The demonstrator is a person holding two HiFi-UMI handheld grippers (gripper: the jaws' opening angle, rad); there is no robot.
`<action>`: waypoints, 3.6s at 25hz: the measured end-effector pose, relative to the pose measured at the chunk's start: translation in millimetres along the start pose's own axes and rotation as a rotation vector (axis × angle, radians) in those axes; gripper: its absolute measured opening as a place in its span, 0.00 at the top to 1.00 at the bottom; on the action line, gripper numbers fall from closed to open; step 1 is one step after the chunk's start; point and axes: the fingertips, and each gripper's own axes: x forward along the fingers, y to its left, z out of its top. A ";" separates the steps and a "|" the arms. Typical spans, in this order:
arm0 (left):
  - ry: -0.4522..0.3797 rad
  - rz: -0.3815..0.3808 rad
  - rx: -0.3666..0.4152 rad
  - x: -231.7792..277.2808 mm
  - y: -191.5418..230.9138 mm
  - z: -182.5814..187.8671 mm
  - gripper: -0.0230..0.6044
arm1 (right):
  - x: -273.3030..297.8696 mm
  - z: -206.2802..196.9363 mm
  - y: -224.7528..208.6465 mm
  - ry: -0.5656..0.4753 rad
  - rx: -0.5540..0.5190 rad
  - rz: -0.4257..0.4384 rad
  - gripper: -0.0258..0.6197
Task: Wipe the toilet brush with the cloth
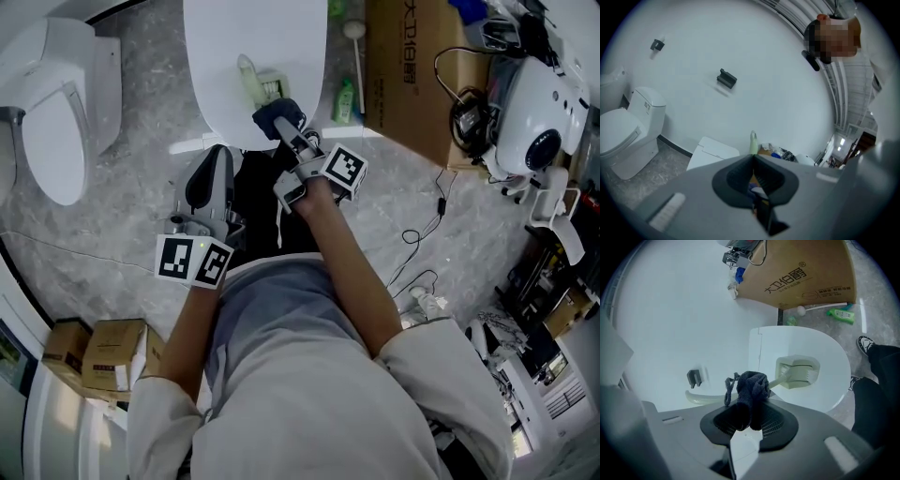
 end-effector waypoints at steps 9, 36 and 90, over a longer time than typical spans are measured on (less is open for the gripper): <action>-0.022 0.003 0.000 -7.9 -5.6 11.0 0.96 | -4.9 -6.1 26.5 0.037 -0.039 0.032 0.83; -0.067 -0.006 0.011 -30.3 -17.2 26.0 0.96 | -15.3 -17.4 99.5 0.050 -0.080 0.172 0.83; -0.278 -0.024 0.097 -51.7 -65.9 191.4 0.96 | -74.0 -3.3 376.5 0.197 -0.696 0.559 0.83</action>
